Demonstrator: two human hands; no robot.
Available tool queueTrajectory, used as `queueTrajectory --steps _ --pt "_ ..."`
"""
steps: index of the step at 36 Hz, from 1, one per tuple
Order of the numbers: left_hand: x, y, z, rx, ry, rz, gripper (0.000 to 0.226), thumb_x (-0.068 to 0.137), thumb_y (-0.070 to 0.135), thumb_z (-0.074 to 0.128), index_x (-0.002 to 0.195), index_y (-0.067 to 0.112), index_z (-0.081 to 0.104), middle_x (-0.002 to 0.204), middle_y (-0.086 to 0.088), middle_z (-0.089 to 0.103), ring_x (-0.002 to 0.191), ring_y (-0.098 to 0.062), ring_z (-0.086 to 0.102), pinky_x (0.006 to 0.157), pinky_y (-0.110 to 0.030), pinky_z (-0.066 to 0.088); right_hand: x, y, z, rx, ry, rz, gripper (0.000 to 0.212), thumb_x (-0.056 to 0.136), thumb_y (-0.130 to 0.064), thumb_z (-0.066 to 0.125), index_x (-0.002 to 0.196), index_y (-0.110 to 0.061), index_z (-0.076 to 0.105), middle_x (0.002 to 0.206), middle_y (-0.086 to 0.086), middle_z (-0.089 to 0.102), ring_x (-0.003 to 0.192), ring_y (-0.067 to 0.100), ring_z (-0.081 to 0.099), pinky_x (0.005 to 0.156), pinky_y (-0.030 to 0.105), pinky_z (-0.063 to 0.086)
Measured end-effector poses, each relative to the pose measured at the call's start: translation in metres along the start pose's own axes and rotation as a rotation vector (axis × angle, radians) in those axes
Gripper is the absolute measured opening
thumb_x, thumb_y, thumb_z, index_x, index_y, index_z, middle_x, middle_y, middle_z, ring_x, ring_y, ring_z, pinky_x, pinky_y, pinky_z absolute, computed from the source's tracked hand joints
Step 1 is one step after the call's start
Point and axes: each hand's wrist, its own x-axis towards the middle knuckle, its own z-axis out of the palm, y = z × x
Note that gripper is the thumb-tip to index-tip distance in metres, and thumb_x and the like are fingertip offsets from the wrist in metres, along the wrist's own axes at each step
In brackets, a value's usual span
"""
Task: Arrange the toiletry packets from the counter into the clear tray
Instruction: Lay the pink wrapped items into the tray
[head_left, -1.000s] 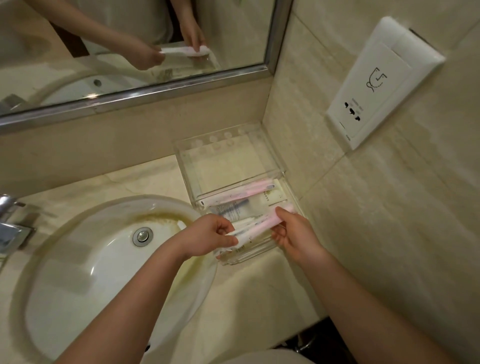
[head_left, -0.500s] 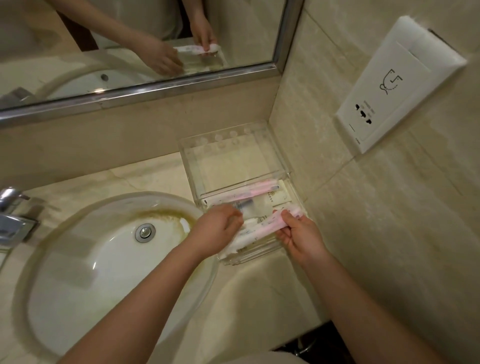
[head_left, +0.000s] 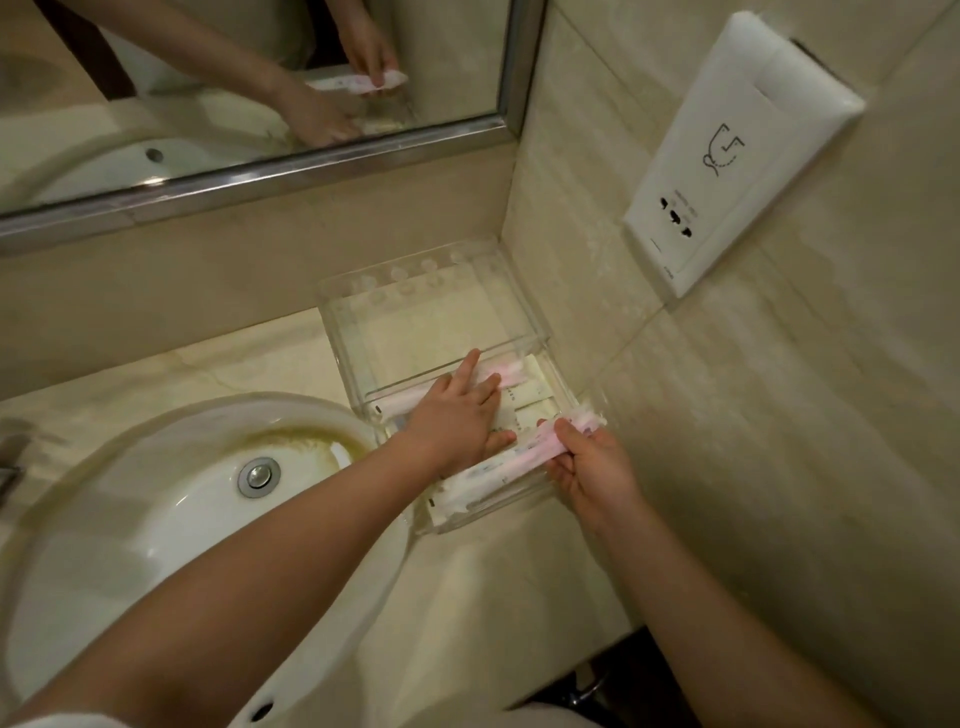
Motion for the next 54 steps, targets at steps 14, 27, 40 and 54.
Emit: queueTrajectory --steps 14,27,40,54 --pt "-0.061 0.004 -0.033 -1.329 0.063 -0.401 0.019 0.08 0.017 0.077 0.096 0.011 0.073 0.072 0.0 0.065 0.063 -0.012 0.058 0.06 -0.026 0.046 0.002 0.006 0.047 -0.365 -0.168 -0.13 0.026 0.09 -0.024 0.065 0.105 -0.003 0.067 0.094 0.015 0.074 0.086 0.029 0.073 0.074 0.04 0.059" --pt "-0.068 0.009 -0.015 -2.208 0.69 -0.871 0.013 0.091 0.003 0.059 0.104 0.002 0.055 0.096 -0.02 0.066 0.081 -0.026 0.07 0.065 -0.033 0.061 -0.016 -0.004 0.03 -0.899 -0.415 -0.022 0.019 0.092 -0.021 0.065 0.107 -0.012 0.071 0.079 0.001 0.074 0.062 0.012 0.067 0.054 0.025 0.049" --pt "-0.082 -0.03 0.024 -1.729 0.658 -0.998 0.012 0.085 0.015 0.068 0.08 0.007 0.061 0.067 -0.006 0.056 0.064 -0.02 0.052 0.056 -0.029 0.037 0.049 -0.033 0.039 -1.122 -0.067 -0.229 0.028 0.079 -0.024 0.078 0.103 -0.02 0.066 0.086 0.006 0.072 0.058 0.013 0.064 0.053 0.021 0.05" --pt "-0.065 -0.013 0.03 -1.098 0.842 -0.882 0.021 0.086 0.017 0.068 0.104 0.01 0.06 0.099 -0.003 0.062 0.089 -0.02 0.058 0.075 -0.027 0.042 0.06 -0.017 0.051 -1.451 0.264 -0.607 0.045 0.081 -0.037 0.072 0.119 -0.019 0.057 0.114 0.005 0.065 0.099 0.027 0.063 0.078 0.034 0.05"
